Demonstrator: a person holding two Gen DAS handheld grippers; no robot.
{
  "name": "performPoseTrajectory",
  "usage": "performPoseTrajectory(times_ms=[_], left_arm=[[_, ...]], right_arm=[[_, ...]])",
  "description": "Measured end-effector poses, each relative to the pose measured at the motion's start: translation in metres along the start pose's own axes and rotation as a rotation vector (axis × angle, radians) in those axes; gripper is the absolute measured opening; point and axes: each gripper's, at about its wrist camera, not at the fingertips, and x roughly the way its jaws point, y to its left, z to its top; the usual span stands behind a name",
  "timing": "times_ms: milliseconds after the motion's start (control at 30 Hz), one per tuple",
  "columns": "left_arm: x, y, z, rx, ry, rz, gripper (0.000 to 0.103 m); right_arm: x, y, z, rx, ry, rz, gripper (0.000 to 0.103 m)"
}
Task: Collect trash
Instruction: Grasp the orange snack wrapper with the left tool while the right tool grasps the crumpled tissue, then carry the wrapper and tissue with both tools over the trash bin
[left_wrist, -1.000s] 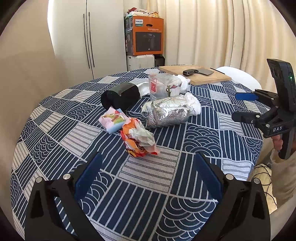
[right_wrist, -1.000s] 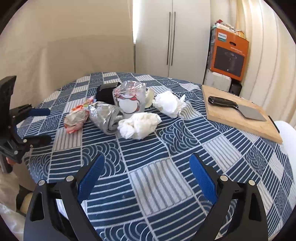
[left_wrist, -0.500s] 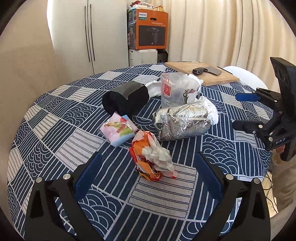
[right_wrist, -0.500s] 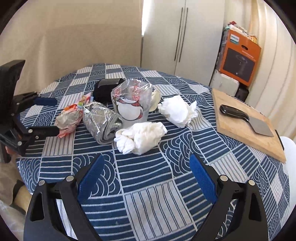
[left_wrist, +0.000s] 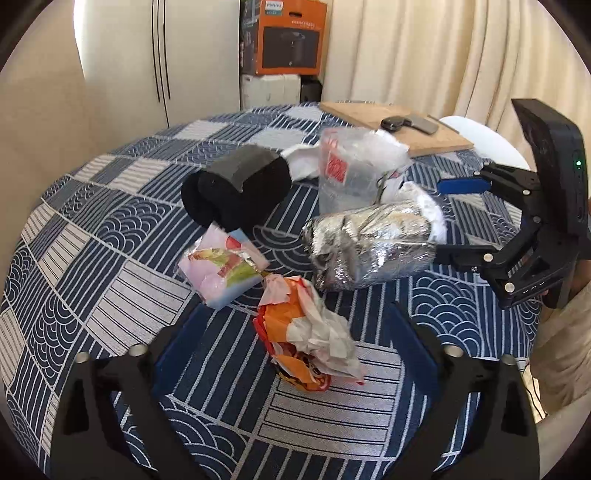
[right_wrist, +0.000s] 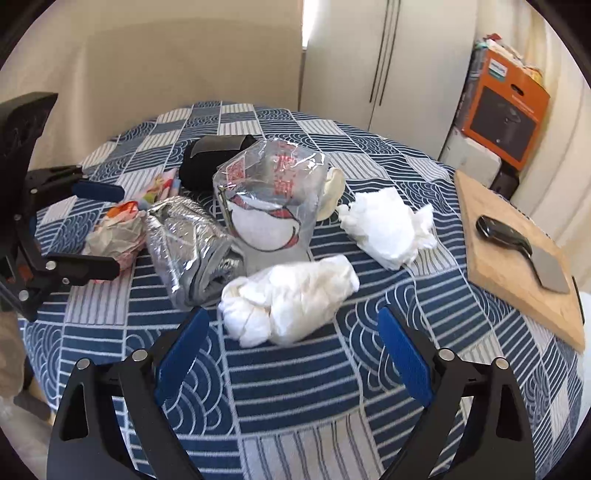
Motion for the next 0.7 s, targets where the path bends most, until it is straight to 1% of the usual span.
performPoseTrajectory(times_ms=[33,67,100,233,600,700], left_arm=[[0.004,0.002,0.001,-0.005,0.02,-0.013,0.07],[0.007,0.002,0.0,-0.008,0.033,-0.031,0.059],[0.011,0.003,0.0,-0.013,0.051,-0.055,0.047],[0.008,0.002,-0.005,-0.004,0.046,-0.039,0.047],[-0.015,-0.011,-0.009,0.046,0.015,0.038,0.047],[-0.021,-0.016,-0.013,0.052,0.0,0.042,0.047]], right_arm=[[0.003,0.0,0.002,-0.004,0.009,0.002,0.074],[0.007,-0.001,0.003,-0.003,0.021,0.025,0.059],[0.009,-0.002,0.004,0.001,0.03,0.046,0.059],[0.007,0.0,0.003,-0.022,0.017,0.029,0.057],[-0.018,-0.004,-0.012,-0.011,-0.013,0.012,0.057],[-0.026,-0.002,-0.017,-0.012,-0.01,-0.002,0.057]])
